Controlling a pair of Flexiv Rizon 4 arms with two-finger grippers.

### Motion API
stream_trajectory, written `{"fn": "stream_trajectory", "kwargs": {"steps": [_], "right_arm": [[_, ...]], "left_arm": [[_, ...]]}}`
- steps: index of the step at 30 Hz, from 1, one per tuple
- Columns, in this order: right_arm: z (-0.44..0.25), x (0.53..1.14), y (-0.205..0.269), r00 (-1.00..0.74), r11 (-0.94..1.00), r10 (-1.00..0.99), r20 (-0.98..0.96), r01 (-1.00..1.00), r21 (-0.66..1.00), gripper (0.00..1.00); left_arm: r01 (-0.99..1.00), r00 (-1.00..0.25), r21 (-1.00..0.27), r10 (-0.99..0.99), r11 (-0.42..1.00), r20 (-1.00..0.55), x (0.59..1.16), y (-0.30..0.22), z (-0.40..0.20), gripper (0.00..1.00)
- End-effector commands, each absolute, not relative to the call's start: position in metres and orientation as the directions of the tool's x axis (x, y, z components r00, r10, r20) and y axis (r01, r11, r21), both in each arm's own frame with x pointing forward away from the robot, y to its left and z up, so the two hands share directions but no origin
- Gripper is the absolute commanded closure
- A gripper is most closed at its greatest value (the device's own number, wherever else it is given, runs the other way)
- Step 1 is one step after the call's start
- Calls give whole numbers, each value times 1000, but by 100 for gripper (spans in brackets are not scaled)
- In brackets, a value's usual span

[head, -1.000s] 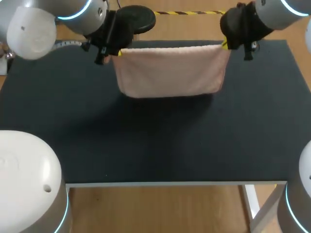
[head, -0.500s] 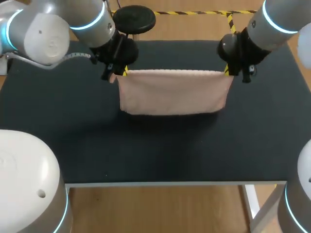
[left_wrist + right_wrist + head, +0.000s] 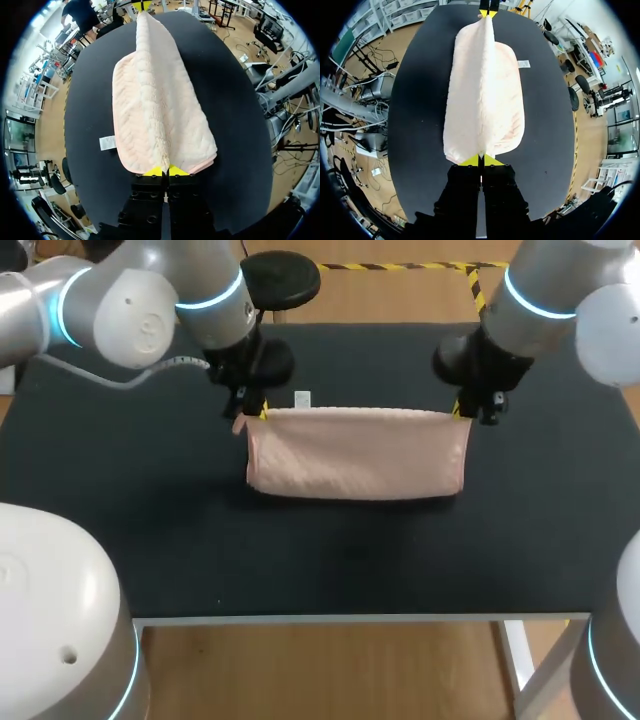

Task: Fold the towel

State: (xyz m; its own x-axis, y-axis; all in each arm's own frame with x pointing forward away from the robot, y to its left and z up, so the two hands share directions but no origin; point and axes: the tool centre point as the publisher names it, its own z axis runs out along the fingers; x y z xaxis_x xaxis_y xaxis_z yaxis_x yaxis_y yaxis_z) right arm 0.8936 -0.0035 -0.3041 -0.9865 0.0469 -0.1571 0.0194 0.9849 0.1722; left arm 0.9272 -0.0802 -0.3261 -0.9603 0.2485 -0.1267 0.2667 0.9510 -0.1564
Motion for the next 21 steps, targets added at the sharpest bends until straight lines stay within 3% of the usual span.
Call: {"fn": "stream_trajectory", "kwargs": {"steps": [1, 21], "right_arm": [[-327, 914, 1, -993, 986, 41, -108, 23, 165, 100], [-362, 959, -1, -998, 994, 14, -59, 7, 111, 100]], "left_arm": [[252, -968, -138, 252, 958, -20, 948, -91, -355, 100], [219, -973, -77, 224, 973, 60, 995, -93, -384, 100]]}}
